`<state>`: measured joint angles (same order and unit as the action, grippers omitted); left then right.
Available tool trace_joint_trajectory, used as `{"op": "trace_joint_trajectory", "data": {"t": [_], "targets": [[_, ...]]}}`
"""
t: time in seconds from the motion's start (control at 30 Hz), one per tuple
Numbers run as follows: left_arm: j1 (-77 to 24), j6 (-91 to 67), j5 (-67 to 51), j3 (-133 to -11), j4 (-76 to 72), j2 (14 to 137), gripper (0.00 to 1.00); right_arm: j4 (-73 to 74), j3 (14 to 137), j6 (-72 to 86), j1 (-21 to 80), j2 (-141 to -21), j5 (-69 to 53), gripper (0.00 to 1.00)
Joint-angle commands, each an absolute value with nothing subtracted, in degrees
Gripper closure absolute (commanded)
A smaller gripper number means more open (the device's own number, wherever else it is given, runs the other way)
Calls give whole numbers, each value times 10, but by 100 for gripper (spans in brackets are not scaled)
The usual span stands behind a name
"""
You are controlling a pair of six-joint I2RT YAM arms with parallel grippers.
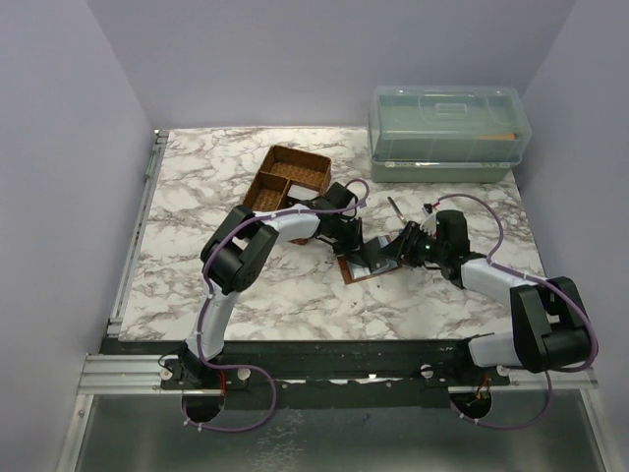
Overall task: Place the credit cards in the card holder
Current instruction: Insert the credit card into the card holder.
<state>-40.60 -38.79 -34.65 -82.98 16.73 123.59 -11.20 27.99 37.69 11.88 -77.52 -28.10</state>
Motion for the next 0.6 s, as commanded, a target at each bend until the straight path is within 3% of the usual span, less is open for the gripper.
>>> {"op": "trace_joint_trajectory", "data": {"t": [0.0,0.3,0.57], "targets": [[-417,-384,-342,-833,154,1246,97,-163,268,401,133,-800,-385,65],[-417,-383,-339,-828,154,1237,96,-172,265,398,133,-803,-395,58],[-411,-386,-341,-800,160,1199,84,-164,274,385,134,-813,-389,52]]}}
